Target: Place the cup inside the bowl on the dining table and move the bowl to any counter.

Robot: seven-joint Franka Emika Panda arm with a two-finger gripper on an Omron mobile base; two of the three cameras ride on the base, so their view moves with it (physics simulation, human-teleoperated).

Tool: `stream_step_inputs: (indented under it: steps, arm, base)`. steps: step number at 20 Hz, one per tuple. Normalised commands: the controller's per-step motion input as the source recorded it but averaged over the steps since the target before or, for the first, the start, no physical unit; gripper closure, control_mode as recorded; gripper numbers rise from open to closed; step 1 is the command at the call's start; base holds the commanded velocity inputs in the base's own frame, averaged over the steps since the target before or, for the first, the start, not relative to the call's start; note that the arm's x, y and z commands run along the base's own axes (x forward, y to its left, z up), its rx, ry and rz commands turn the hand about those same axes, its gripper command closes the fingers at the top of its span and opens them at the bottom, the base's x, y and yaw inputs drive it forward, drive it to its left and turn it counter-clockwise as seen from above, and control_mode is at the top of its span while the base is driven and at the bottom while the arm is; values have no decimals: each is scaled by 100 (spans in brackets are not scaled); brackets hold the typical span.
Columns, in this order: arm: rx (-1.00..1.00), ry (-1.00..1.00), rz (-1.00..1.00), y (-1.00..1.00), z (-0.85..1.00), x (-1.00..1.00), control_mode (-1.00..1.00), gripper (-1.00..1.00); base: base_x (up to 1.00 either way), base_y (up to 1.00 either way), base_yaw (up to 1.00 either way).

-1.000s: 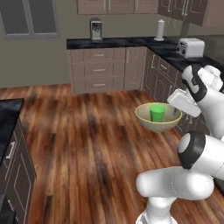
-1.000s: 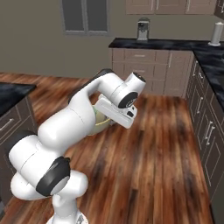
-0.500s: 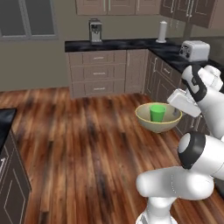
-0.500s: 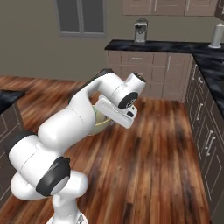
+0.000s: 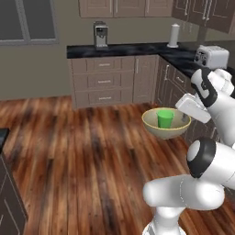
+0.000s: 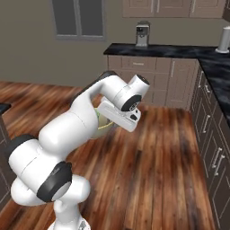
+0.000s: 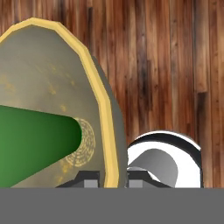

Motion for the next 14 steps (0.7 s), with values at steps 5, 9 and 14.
stream_step_inputs:
  steps: [5, 9, 14]
  arm:
    - [0, 0, 0, 0, 0, 0, 100, 100]
    - [0, 0, 0, 0, 0, 0, 100, 100]
    - [0, 0, 0, 0, 0, 0, 100, 100]
  base:
    - [66, -30, 0]
    - [70, -28, 0]
    - [68, -33, 0]
